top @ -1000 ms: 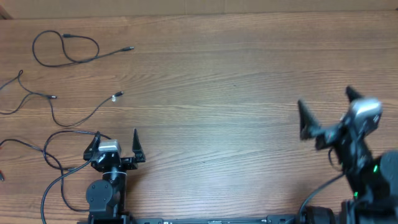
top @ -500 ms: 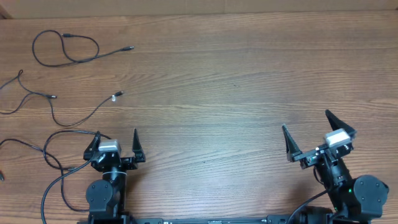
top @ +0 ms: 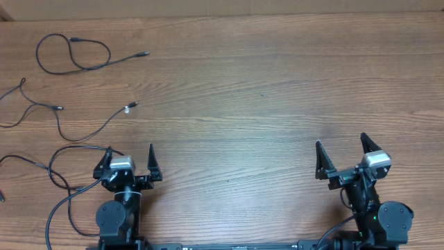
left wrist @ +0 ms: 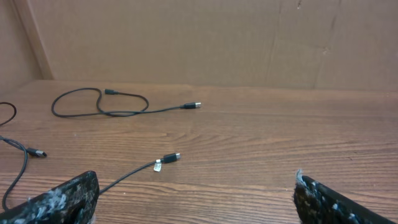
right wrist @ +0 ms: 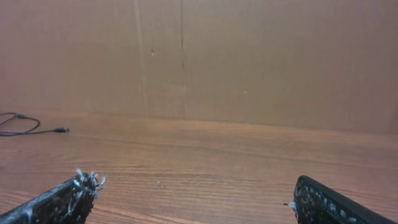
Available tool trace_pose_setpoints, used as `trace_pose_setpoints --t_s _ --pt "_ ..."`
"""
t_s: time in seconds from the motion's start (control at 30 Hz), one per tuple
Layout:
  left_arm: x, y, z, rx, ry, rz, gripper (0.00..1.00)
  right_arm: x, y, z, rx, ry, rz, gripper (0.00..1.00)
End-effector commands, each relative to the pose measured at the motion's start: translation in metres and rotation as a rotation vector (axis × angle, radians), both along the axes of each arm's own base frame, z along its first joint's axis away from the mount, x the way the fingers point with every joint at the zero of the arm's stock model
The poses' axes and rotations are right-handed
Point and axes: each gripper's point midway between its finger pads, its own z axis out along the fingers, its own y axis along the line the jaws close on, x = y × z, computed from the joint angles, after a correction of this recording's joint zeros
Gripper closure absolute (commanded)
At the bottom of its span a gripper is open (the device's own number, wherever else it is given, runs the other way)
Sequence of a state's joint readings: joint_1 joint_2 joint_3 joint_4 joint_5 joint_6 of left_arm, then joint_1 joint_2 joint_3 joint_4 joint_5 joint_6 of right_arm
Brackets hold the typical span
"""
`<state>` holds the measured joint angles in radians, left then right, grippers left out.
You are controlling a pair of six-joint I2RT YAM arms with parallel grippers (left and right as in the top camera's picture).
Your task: Untangle cables
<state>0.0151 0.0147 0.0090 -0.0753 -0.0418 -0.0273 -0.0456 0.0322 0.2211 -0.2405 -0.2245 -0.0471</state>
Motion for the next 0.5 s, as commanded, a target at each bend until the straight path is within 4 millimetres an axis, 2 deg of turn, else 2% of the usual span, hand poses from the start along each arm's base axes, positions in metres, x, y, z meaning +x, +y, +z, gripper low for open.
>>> trace_pose_setpoints --t_s 0.0,0.2,0.47 --pt "0.000 0.001 0.001 0.001 -0.007 0.001 0.00 0.003 -0.007 -0.009 0.067 -0.002 -0.039 0.00" --pt "0.000 0.001 0.001 0.001 -0.007 0.001 0.00 0.009 -0.005 -0.021 0.097 -0.014 -0.032 0.00" --pt "0.000 0.001 0.001 0.001 -0.007 0.001 0.00 0.016 -0.004 -0.054 0.099 0.028 -0.031 0.00"
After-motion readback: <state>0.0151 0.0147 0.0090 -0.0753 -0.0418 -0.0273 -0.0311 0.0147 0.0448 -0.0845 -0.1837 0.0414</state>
